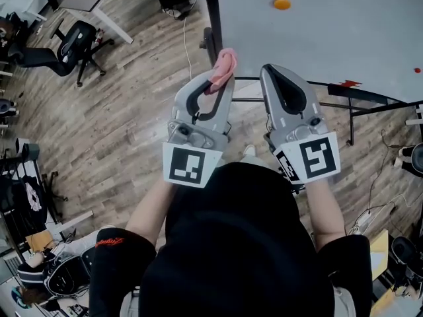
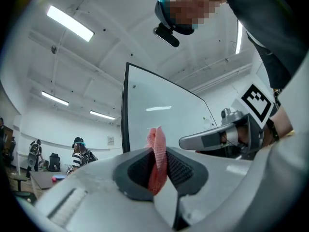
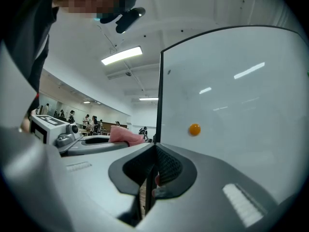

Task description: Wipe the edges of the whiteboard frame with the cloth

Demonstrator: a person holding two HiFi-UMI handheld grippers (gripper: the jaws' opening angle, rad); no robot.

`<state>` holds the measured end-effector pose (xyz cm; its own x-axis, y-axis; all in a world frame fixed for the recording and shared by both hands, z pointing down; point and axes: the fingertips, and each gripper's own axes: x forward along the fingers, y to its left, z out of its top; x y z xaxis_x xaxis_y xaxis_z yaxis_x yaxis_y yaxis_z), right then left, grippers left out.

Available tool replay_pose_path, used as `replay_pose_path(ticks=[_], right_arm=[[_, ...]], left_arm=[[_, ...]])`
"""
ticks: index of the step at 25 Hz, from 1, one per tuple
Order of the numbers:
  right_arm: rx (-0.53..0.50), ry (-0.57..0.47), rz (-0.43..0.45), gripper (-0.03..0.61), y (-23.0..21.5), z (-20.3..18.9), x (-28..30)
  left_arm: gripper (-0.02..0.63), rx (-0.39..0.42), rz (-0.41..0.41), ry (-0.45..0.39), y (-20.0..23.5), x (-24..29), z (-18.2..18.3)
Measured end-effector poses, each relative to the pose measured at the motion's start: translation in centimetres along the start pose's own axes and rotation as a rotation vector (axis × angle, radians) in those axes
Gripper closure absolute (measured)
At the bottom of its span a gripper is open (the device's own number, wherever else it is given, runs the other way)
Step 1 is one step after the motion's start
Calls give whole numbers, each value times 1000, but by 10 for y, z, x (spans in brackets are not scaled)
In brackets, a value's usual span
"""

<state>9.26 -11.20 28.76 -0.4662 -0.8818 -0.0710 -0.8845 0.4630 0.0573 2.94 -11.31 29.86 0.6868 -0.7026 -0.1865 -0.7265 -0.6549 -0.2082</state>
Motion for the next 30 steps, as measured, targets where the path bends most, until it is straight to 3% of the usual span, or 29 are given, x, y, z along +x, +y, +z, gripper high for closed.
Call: replay_pose_path(ticks=[10, 30], right_arm=[[-9, -25, 31, 577, 8, 9, -8], [-26, -4, 94, 578, 20, -3, -1]], left_arm=[[561, 35, 12, 7, -2, -4, 4], [561, 7, 8, 25, -3, -7, -9]])
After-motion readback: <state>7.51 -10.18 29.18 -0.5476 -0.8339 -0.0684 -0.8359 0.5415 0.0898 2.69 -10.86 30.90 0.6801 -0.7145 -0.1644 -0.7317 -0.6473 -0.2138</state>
